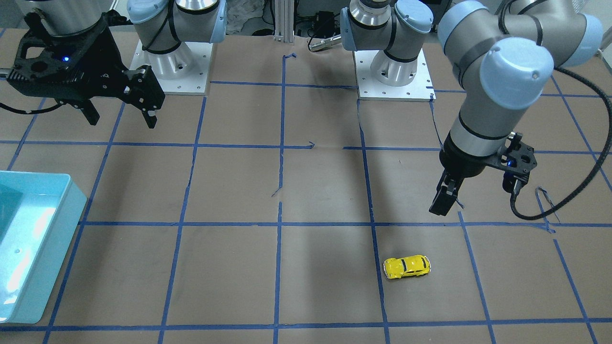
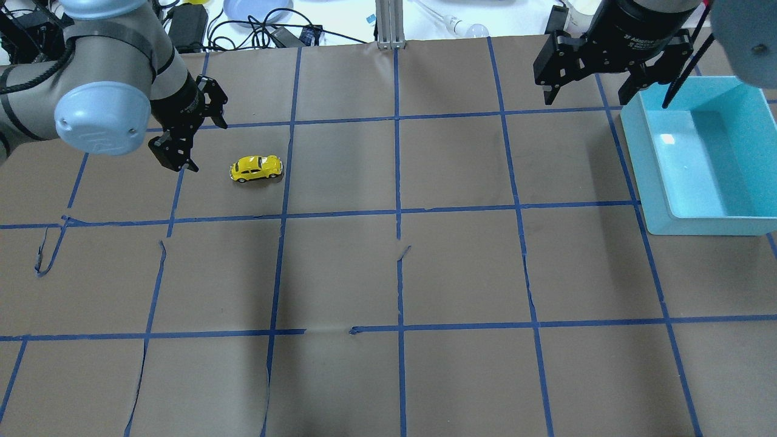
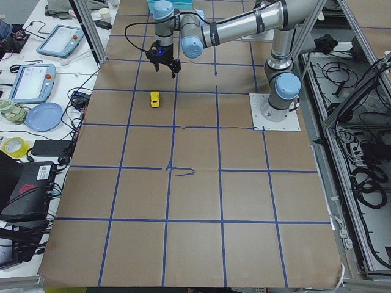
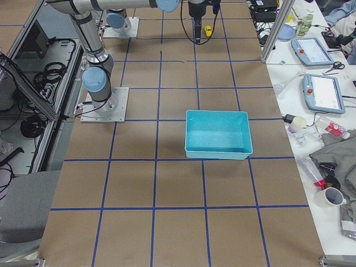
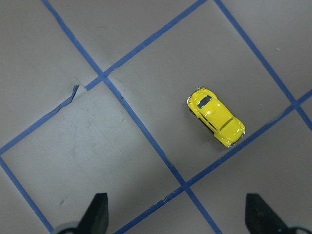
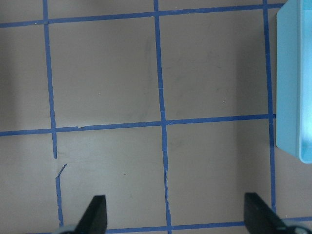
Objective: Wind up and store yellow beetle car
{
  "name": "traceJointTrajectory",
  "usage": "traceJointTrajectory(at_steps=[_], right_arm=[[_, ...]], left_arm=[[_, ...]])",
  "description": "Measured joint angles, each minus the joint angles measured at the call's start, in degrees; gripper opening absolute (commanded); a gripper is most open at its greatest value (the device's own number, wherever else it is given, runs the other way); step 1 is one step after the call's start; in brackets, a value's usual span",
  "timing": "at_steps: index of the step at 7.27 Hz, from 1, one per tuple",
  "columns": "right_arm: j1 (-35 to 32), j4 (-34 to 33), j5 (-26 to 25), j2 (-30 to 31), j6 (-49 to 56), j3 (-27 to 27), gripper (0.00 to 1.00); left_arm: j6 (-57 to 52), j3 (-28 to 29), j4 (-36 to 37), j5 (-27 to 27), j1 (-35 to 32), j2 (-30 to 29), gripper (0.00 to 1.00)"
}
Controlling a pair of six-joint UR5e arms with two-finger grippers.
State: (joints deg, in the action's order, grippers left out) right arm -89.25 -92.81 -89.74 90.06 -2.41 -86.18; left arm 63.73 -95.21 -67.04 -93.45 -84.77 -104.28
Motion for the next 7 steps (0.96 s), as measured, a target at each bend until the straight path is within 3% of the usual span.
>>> traceJointTrajectory(at_steps=[3, 7], right_arm=[[0.0, 0.0, 0.0, 0.03, -0.01, -0.04, 1.0], [0.03, 0.01, 0.0, 0.33, 0.04, -0.18, 1.0]], left_arm=[[4.28, 0.66, 10.28, 3.58, 0.53, -7.33, 1.0], [15.76, 0.94, 14.67, 6.55, 1.5, -14.27, 1.0]])
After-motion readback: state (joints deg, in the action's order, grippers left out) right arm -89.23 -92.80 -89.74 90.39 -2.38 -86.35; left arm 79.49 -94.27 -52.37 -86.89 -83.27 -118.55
